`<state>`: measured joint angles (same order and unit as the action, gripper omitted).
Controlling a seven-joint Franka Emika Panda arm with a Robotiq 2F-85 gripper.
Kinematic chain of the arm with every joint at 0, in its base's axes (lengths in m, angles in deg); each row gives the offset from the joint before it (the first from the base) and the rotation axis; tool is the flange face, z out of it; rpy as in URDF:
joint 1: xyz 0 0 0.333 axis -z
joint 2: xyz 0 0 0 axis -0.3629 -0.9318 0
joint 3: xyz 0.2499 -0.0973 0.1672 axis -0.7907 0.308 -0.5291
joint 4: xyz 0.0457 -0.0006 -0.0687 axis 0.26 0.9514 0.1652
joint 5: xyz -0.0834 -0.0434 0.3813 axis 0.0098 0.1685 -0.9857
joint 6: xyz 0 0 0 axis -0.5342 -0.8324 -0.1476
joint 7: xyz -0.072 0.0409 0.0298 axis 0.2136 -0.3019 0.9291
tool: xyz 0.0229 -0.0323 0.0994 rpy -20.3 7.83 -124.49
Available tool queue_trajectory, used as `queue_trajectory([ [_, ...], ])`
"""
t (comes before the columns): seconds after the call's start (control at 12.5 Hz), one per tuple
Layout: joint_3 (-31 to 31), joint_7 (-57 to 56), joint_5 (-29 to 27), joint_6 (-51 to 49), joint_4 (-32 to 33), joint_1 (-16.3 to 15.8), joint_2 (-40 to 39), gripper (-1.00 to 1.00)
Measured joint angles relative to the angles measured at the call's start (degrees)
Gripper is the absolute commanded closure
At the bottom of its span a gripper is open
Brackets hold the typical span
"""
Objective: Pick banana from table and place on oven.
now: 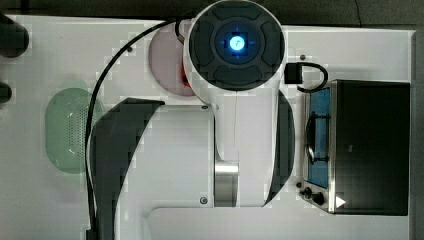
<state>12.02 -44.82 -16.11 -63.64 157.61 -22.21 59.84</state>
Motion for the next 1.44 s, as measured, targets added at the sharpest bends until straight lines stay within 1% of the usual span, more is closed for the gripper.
queue_trajectory([
  [0.08,0.61,2.19,0.0,-4.67,6.99,-0.03,5.92,-0.58],
  [0.16,1.01,4.1,0.64,-8.82,12.53,0.12,12.64,-0.8],
  [0.24,1.4,5.23,1.48,-10.84,16.56,0.22,18.79,-0.99],
  [0.32,1.67,5.98,1.48,-10.66,18.8,0.15,23.81,-1.0],
  [0.4,1.83,6.25,1.48,-10.2,18.8,0.38,27.56,-1.0],
  [0.56,2.21,6.42,0.52,-9.69,15.67,0.39,31.37,-1.0],
  [0.72,1.75,6.93,-0.02,-9.85,13.99,0.51,31.25,-1.0],
  [0.96,2.37,7.13,0.0,-7.45,16.67,0.99,26.86,-1.0],
  [1.12,1.96,7.12,0.98,-0.62,20.03,0.82,21.38,-1.0],
  [1.28,1.39,7.17,1.16,5.84,21.82,0.9,13.99,-1.0],
  [1.44,0.59,7.17,0.74,12.85,26.52,1.28,9.84,-1.0],
])
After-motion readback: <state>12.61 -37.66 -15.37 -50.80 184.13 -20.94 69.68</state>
